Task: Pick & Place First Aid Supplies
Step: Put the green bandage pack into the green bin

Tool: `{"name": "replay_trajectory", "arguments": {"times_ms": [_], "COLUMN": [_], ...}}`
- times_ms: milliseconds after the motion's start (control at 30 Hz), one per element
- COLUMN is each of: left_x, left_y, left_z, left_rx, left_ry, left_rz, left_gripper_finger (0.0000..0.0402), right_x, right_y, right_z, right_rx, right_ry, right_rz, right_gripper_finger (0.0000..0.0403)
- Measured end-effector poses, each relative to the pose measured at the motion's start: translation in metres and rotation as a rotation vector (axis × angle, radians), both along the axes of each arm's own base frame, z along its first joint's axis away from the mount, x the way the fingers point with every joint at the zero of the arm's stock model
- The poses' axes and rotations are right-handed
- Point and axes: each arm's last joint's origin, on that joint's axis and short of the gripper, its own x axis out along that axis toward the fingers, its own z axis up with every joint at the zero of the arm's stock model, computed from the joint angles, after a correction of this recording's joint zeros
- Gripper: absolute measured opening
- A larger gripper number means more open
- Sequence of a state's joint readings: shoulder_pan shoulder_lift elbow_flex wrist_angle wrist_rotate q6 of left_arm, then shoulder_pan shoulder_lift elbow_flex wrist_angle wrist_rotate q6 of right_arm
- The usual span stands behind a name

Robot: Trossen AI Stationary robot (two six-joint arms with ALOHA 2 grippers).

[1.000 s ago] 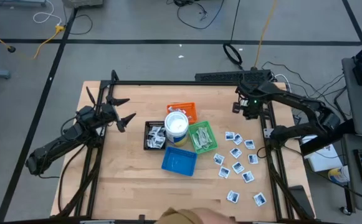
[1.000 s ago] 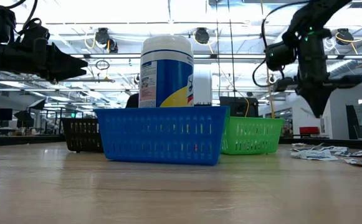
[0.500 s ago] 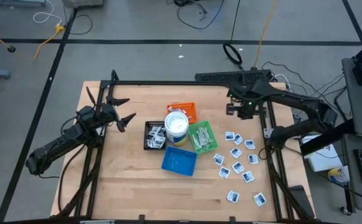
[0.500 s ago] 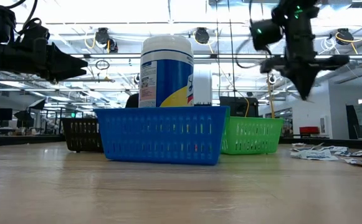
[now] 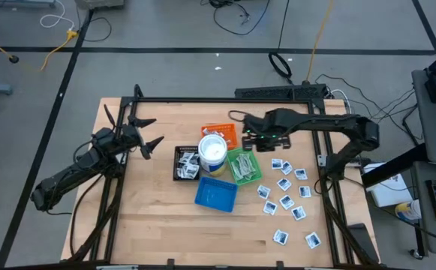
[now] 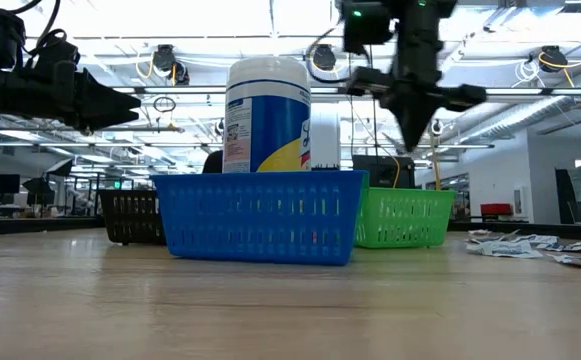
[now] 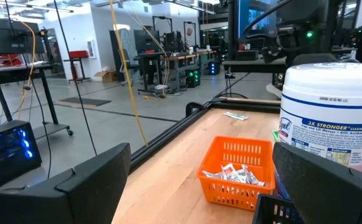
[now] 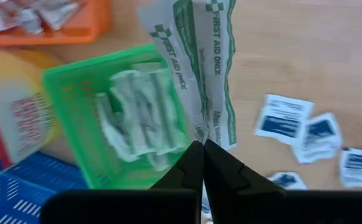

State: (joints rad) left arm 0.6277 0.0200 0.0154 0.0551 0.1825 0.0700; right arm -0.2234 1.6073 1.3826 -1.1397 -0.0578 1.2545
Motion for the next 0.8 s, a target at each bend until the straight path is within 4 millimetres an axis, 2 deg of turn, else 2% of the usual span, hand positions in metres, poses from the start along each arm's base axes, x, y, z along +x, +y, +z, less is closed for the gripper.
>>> {"name": "replay_trajectory", "arguments": {"times_ms": [200,367,600,800], "left_x": [0.0,0.0,0.0,0.0], "left_y": [0.0,0.0,0.0,0.0], "left_z": [0.0,0.0,0.0,0.0], "left_rx": [0.0,0.0,0.0,0.0], "left_ry": [0.0,0.0,0.0,0.0], "left_rz": [0.0,0.0,0.0,0.0], "left_gripper_finger": [0.0397,0.0397,0.0397,0.0397], "right_x": [0.032,0.047,0.059,0.058], "right_y": [0.013,0.026,0.038,0.044], "right_z": [0.003,-0.013,-0.033,-0.049], "right_rx": [-0.003,0.024,0.029,0.056], "right_ry": [-0.024,-0.02,-0.018,-0.029], "right_rz": [0.047,0.082,0.104,0.11], "right_gripper_finger": [0.0,0.0,0.0,0.0]}}
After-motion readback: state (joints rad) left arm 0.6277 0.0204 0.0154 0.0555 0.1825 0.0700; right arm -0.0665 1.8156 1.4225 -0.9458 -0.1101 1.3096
